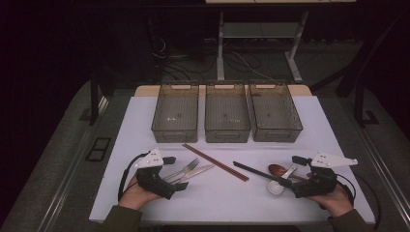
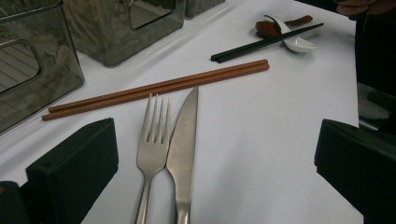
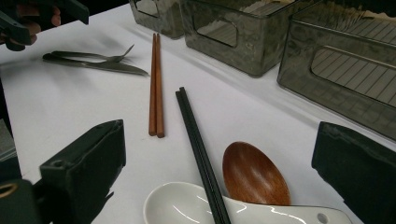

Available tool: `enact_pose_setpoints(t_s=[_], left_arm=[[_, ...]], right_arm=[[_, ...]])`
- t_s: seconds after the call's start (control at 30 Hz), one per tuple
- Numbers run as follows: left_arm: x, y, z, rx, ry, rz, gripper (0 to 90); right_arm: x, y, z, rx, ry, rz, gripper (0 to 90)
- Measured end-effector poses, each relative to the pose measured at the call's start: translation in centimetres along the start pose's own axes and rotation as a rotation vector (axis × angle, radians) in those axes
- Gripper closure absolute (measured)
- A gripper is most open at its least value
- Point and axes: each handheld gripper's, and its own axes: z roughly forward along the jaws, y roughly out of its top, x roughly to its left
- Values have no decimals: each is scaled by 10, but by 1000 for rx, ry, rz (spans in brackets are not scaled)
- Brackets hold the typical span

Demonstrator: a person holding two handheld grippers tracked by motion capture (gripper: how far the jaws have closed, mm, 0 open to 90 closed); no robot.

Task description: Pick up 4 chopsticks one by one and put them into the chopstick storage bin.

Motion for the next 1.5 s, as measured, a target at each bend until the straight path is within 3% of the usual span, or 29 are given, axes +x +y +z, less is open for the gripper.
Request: enact_pose_setpoints(t_s=[0.57, 1.13, 1.5], left_arm=[[-2, 0, -1, -5, -4, 1, 0], [-2, 1, -1, -23, -9, -14, 0], [-5, 1, 3, -4, -21, 0, 0]], right_arm=[[1, 4, 1, -1, 2, 11, 31], [-2, 22, 11, 38, 7, -7, 32], [-3, 28, 17, 41, 8, -26, 32]])
